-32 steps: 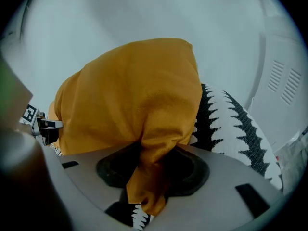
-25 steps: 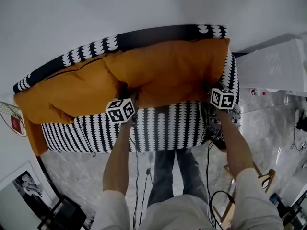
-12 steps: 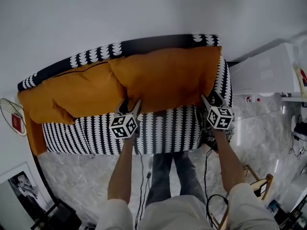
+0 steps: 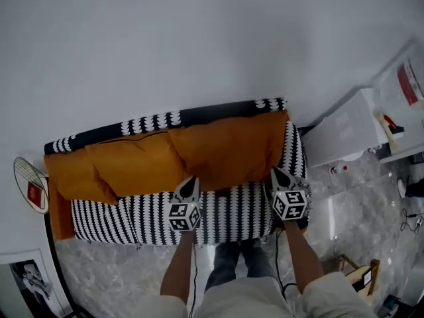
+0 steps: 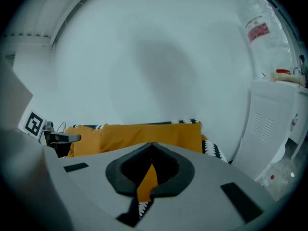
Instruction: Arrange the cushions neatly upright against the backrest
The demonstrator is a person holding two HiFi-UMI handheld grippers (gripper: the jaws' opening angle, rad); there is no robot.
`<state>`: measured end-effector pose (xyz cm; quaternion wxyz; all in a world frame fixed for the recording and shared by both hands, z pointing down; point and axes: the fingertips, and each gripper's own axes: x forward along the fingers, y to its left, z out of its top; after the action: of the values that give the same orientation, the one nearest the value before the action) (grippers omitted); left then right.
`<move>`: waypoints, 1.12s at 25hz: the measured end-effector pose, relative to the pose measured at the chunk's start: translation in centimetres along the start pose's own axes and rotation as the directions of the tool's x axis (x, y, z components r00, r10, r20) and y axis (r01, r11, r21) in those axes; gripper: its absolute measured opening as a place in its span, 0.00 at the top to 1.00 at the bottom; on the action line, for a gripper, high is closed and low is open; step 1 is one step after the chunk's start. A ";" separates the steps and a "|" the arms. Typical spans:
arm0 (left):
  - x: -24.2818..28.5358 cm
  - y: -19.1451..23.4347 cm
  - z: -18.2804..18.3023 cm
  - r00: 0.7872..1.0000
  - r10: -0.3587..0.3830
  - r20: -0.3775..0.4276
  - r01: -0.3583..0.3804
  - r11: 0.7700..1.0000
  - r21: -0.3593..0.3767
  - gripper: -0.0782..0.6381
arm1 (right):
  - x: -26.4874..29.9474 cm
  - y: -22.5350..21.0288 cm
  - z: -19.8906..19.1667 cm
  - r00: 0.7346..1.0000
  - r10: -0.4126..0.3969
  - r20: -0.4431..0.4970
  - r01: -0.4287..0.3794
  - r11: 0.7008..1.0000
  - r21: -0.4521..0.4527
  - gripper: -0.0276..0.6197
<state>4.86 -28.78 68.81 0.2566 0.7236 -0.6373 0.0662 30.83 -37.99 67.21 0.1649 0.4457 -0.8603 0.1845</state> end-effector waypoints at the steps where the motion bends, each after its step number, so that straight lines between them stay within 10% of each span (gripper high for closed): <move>1: -0.6 -0.8 1.0 1.000 -0.014 0.012 0.014 1.000 0.022 0.85 | -0.8 0.7 1.1 1.000 0.007 0.016 -0.007 1.000 -0.012 0.91; 15: -8.7 -10.5 10.0 0.970 -0.153 0.189 0.125 0.981 0.150 0.85 | -10.9 9.5 9.5 0.979 0.134 0.152 -0.105 0.977 -0.185 0.91; 28: -16.0 -15.6 9.5 0.959 -0.125 0.255 0.079 0.980 0.183 0.85 | -19.7 11.2 9.9 0.957 0.169 0.235 -0.119 0.970 -0.213 0.92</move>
<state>14.69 -18.05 49.47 0.1092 0.7774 -0.6194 0.0099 31.15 -22.71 47.77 0.0840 0.3830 -0.9185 0.0520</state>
